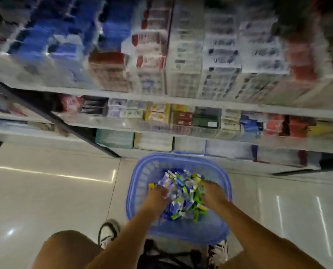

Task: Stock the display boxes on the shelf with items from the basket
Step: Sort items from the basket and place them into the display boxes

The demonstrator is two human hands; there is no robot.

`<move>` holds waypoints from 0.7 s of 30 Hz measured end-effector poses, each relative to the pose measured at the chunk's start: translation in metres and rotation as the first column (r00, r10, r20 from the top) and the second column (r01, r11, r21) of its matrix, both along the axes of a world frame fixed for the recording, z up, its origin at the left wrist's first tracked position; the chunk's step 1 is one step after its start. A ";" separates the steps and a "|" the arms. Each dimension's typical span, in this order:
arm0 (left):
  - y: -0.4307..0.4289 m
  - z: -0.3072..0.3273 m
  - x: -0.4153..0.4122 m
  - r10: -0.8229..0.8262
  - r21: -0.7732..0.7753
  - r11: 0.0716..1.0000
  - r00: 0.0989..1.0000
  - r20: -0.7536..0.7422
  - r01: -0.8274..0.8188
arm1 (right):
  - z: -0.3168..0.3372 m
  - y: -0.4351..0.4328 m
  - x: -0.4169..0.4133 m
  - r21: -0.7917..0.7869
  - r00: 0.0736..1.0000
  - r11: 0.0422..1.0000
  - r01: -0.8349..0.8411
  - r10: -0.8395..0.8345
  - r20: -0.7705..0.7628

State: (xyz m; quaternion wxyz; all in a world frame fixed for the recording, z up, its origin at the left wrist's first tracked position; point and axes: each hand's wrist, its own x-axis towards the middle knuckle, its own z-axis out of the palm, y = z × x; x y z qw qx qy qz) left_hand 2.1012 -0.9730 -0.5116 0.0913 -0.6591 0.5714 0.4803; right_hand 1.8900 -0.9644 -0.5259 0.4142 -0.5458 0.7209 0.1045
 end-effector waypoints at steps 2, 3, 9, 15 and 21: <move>-0.006 -0.054 -0.005 0.012 0.028 1.000 0.999 -0.048 -0.011 | -0.050 -0.008 0.003 -0.020 0.999 0.999 -0.025 0.025 -0.020; -0.008 -0.079 -0.008 0.019 0.033 0.999 0.997 -0.068 -0.017 | -0.075 -0.014 0.004 -0.053 0.995 0.994 -0.099 0.097 -0.035; -0.015 -0.216 -0.041 -0.409 -0.119 0.904 0.912 0.032 0.410 | -0.204 -0.045 0.003 -0.074 0.888 0.892 -0.446 0.431 -0.161; -0.011 -0.272 -0.057 -0.504 -0.202 0.816 0.838 0.208 0.541 | -0.258 -0.041 0.012 -0.189 0.850 0.853 -0.487 0.412 -0.329; -0.002 -0.278 -0.048 -0.501 -0.322 0.749 0.813 0.297 0.579 | -0.259 -0.027 0.006 -0.177 0.936 0.946 -0.273 0.219 -0.275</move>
